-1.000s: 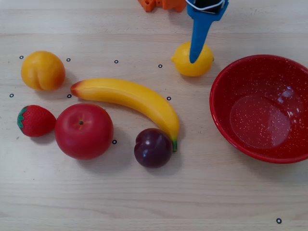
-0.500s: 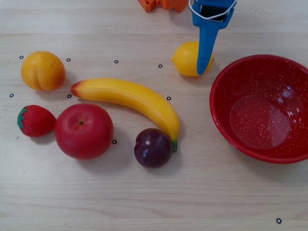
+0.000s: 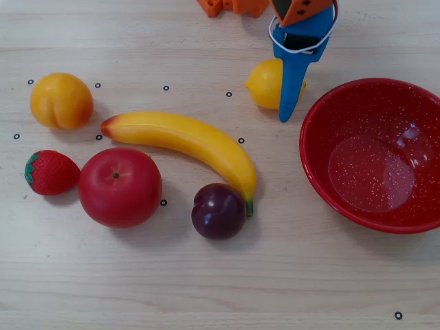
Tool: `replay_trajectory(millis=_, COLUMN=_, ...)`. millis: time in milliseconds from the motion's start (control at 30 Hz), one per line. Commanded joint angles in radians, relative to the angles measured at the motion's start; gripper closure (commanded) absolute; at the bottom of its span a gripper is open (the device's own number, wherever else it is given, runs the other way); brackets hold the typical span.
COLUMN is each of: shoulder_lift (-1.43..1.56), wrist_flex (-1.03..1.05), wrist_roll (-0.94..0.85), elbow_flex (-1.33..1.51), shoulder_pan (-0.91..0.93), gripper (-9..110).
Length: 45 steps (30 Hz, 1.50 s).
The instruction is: Put the lemon in the red bowl.
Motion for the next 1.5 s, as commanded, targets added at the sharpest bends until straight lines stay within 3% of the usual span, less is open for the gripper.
replay_trajectory(millis=0, shoulder_lift=0.018, wrist_flex=-0.028, wrist_roll=0.026, elbow_flex=-0.041, shoulder_pan=0.014, gripper=42)
replay_trajectory(millis=1467, shoulder_lift=-0.095, wrist_flex=-0.232, wrist_roll=0.115, elbow_flex=0.06, shoulder_pan=-0.081, gripper=43)
